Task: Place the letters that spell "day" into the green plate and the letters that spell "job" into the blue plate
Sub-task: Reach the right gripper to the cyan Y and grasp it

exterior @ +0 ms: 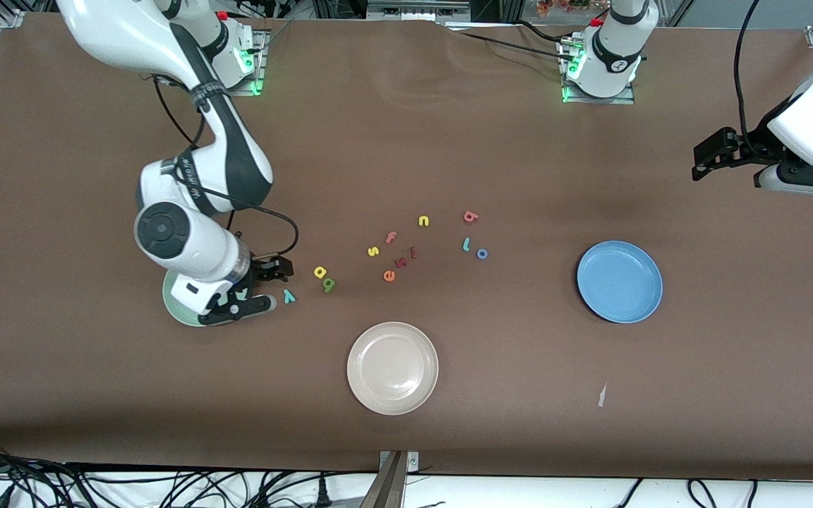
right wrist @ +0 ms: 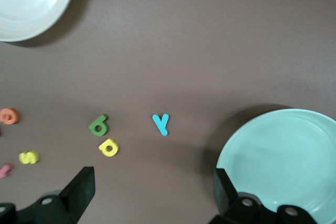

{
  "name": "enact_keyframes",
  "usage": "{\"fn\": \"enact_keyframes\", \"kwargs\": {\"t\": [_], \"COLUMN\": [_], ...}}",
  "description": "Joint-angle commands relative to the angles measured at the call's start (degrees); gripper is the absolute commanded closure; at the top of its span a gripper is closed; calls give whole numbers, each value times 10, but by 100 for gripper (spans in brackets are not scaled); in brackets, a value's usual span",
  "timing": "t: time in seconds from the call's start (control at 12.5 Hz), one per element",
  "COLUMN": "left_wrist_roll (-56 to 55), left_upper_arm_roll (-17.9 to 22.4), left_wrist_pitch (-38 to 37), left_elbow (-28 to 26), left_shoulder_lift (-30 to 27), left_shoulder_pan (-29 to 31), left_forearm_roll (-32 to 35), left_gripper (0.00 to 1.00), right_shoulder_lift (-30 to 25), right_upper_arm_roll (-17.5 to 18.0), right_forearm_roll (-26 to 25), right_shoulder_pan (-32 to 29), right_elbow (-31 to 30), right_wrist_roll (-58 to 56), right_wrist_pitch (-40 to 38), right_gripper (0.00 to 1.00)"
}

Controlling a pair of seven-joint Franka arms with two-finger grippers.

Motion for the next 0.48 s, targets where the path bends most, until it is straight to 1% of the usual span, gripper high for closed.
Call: {"fn": "enact_keyframes", "kwargs": {"t": [0.0,0.08,0.16,0.24,0.4], "left_wrist_roll": [11,11,10,11,11], "left_upper_arm_roll": [-3,-3,-3,-3,-3], "left_wrist_pitch": [-12,-12,-12,-12,-12], "left_elbow": [13,14,13,13,14], "left_shoulder_lift": [4,4,4,4,4], "left_shoulder_pan": [5,5,5,5,5], "left_forearm_roll": [-5,-5,-5,-5,-5], "left_gripper": [0,0,0,0,0], "right_shoulder_lift": [-6,-4,-4,4,18], "right_upper_arm_roll": [-6,-5,-5,-5,-5], "right_forearm_roll": [-11,-11,-11,-12,-11], "right_shoulder_pan": [-6,-1,4,8,21], "right_elbow": [-61,-90,-123,-142,-143], "right_wrist_roll": [-8,-6,-6,-6,-6], "right_wrist_pitch": [62,88,132,164,175], "right_gripper": [0,0,0,0,0]}}
